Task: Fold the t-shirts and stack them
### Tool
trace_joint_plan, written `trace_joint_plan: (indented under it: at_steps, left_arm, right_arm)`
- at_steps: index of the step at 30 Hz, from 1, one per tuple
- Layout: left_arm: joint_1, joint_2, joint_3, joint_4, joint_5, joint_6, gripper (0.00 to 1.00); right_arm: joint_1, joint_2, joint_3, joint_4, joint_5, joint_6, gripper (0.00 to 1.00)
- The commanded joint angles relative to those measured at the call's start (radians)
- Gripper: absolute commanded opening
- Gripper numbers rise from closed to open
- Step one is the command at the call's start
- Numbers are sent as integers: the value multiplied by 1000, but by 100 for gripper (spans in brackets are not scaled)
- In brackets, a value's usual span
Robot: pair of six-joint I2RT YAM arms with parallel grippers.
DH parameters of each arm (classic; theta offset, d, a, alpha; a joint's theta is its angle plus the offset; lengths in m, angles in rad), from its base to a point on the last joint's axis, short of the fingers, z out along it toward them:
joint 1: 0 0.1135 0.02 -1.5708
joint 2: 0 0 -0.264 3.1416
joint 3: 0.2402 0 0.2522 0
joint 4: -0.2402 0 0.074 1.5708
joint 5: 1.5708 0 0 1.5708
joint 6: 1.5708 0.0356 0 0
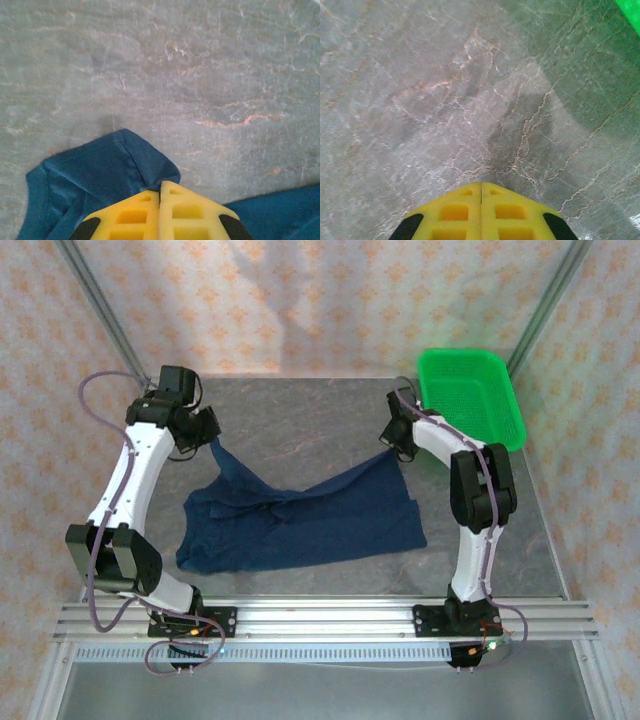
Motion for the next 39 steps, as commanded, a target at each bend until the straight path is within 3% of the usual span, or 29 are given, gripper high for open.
trace_joint_plan:
  at_steps: [1,16,30,39]
  left_arm:
    - [7,-26,50,-48,-96,23,0]
    - [37,-41,60,-71,-214,25,0]
    - [65,-79,-35,-34,-150,9,0]
    - [67,35,-19,15,-190,11,0]
  right_arm:
    - [2,-70,50,28,28,-24,0]
    - [-5,-85,124,2,-20,-58,0]
    - [-8,-77,107,0,-47,-62,0]
    - [-10,-27,127,8,-49,-72,0]
